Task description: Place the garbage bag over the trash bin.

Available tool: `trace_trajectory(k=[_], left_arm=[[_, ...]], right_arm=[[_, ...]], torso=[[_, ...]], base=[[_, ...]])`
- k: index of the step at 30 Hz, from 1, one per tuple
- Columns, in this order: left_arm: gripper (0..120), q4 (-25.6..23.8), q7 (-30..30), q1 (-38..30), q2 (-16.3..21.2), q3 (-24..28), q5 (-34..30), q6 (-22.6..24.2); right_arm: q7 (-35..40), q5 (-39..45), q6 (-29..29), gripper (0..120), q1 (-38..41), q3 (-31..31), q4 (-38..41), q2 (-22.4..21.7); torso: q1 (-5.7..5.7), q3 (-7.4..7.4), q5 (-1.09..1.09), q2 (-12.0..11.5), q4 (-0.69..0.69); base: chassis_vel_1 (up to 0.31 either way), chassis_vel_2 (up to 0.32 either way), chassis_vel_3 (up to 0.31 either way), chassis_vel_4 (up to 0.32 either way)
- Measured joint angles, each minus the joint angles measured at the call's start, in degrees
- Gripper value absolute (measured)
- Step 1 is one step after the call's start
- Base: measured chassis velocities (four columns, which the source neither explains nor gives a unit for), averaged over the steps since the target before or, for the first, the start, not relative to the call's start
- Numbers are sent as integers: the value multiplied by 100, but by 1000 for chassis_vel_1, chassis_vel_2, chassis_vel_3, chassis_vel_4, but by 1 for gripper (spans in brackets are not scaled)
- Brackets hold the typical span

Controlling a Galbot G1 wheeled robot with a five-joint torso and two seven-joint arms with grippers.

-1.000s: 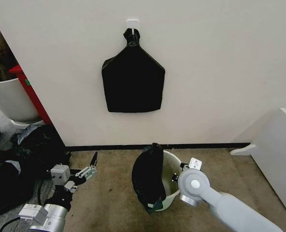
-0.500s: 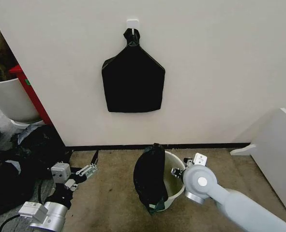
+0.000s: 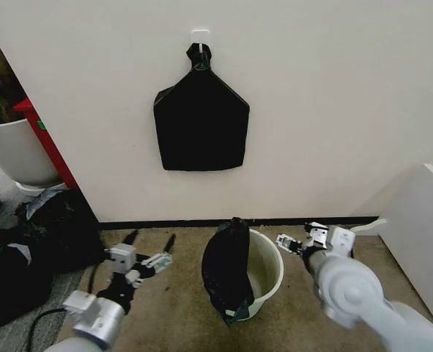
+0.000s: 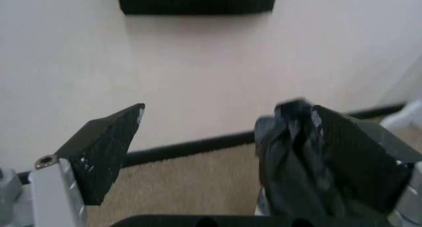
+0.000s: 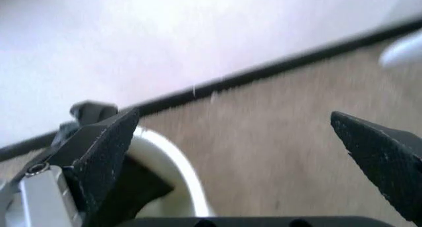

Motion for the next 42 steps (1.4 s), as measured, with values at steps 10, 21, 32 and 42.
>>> trace_trajectory(k=[10, 21, 32, 42], left_arm=[[100, 384, -637, -1294, 320, 379, -200, 978], [100, 281, -1851, -2607, 283, 1804, -1251, 2678], [100, 1071, -2995, -3799, -164, 3012, -1738, 3364], [100, 1555, -3523, -4189, -396, 3478, -2254, 3440]], right_arm=[[-2296, -3055, 557, 100, -2622, 1721, 202, 1229], [-2313, -3601, 875, 100, -3325, 1862, 545, 1921], [-2398, -3829, 1050, 100, -3316, 1997, 432, 2266], [-2352, -3718, 1060, 100, -3172, 1926, 272, 2306]], torso=[[0, 0, 4, 0, -5], [0, 0, 3, 0, -1], [0, 1, 3, 0, -2], [0, 1, 3, 0, -1]], base=[[0, 0, 0, 0], [0, 0, 0, 0], [0, 0, 0, 0], [0, 0, 0, 0]])
